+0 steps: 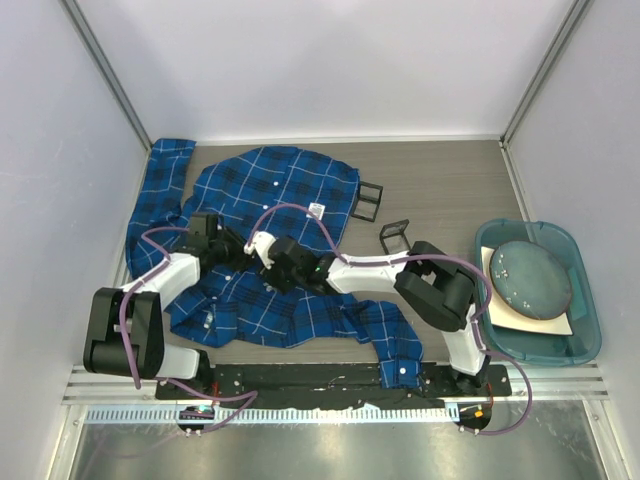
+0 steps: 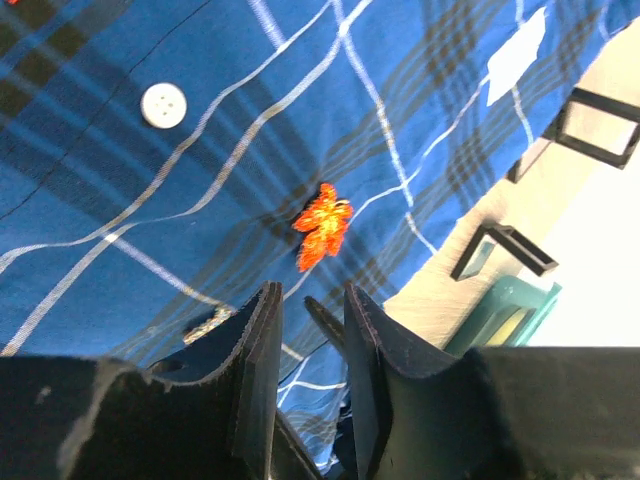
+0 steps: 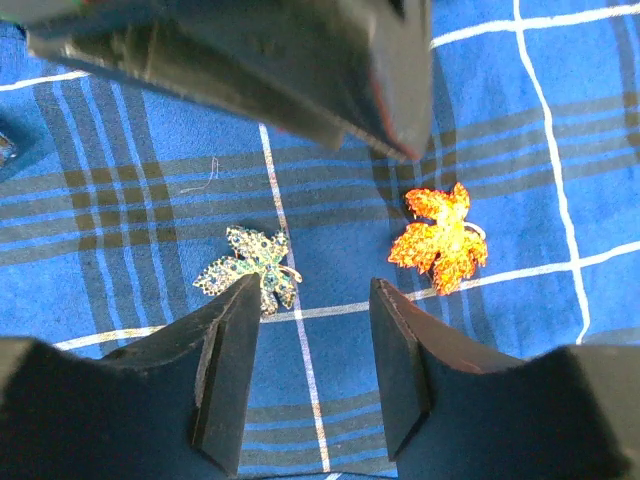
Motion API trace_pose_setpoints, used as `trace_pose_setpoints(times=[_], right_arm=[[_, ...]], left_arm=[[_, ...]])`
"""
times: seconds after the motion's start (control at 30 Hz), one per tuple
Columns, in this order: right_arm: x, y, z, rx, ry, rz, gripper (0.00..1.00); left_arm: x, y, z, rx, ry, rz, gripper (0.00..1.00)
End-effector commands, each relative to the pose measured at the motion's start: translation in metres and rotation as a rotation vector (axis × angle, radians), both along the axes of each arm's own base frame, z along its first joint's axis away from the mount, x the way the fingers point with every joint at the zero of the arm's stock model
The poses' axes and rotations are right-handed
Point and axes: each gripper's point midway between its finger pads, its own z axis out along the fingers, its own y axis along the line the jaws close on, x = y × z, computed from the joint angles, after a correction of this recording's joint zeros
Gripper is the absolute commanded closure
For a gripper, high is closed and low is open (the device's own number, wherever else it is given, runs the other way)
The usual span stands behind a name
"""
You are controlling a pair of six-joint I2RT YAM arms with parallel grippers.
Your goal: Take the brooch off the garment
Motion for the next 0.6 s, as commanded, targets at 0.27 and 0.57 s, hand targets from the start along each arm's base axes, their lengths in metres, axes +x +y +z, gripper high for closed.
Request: trace_pose_setpoints(times=[0.27,0.57], right_arm=[[0.037,0.002,0.009,-0.089,-0.189,0.013,0.53],[0.040,0.006,-0.009,-0.063,-0.147,0.018,0.57]], left_arm=[[-0.013,0.009,-0.015,0.052,0.025,-0.009,0.66],[-0.021,0.012,-0.024,0.075,0.042,-0.023,0.68]])
